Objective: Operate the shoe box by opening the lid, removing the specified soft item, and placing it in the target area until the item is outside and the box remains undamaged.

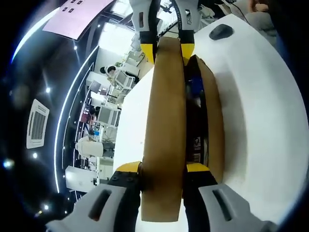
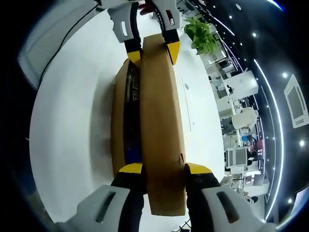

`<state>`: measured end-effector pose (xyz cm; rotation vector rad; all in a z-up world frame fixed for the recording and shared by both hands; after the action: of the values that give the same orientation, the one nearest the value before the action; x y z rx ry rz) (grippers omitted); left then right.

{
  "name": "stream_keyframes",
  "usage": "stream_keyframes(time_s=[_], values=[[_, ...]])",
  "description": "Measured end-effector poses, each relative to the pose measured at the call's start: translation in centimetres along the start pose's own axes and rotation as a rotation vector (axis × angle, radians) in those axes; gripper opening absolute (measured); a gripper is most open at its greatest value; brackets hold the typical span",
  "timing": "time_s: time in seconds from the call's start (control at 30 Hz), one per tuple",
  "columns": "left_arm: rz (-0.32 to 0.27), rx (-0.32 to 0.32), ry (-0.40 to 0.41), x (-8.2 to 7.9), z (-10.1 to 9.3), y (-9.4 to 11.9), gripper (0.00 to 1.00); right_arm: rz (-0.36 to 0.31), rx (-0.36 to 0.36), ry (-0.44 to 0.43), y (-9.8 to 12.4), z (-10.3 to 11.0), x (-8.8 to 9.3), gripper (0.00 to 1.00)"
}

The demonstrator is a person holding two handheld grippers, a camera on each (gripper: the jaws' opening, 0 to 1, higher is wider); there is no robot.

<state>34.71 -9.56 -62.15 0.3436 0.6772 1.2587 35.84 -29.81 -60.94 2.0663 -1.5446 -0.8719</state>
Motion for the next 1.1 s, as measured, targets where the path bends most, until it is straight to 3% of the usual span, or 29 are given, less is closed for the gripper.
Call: stream_keyframes(time_s=[1.1], values=[[-0.027,-0.065,-0.013,-0.5,3.9,0.0,0.31,-0.035,0.085,0.053,0.6,-3.9,-0.2,0.28]])
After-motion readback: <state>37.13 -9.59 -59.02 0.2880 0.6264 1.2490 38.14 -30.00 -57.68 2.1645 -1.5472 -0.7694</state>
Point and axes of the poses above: the point that each gripper's makers call its tool centre point, and the gripper's own axes: y roughly backward along the fingers, z roughly to its left, x roughly out of its underside, the point moved 9 cm from there along y, roughly backward along the fingers, and after that the axes turned 2 degrees about x, right-handed, at the moved point
